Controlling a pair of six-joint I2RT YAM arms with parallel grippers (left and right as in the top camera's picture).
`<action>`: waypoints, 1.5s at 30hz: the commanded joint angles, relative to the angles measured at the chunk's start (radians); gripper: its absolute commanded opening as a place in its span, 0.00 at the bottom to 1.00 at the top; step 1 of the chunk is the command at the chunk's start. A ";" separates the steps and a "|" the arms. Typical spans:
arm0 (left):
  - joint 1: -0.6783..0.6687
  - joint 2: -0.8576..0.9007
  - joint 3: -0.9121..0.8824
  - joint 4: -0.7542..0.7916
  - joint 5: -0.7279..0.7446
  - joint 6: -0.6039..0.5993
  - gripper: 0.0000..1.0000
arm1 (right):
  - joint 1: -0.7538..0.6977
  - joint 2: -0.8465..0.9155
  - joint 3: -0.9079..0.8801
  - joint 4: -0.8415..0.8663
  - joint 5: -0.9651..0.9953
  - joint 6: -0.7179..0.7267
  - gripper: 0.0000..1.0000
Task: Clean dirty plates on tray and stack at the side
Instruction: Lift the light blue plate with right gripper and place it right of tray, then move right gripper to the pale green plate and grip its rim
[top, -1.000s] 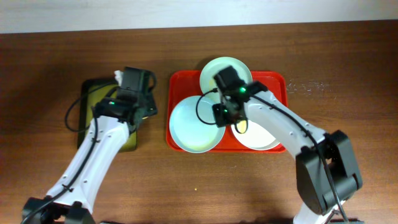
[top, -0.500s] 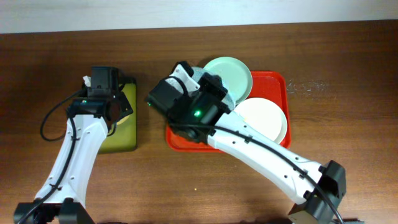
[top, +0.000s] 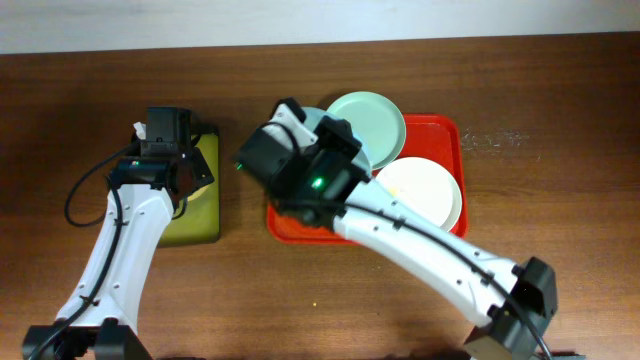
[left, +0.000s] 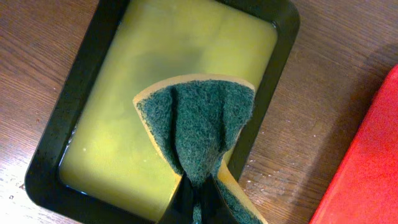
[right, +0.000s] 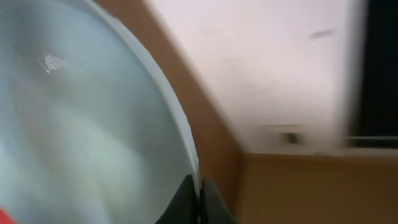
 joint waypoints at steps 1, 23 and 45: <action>0.004 -0.010 0.010 0.000 -0.003 0.017 0.00 | -0.141 0.030 -0.078 -0.046 -0.248 0.129 0.04; 0.003 -0.009 -0.005 0.021 0.026 0.016 0.00 | -1.430 0.015 -0.425 0.340 -1.283 0.343 0.04; 0.003 -0.008 -0.005 0.024 0.076 0.016 0.00 | -0.964 0.005 -0.329 0.473 -1.249 0.338 0.82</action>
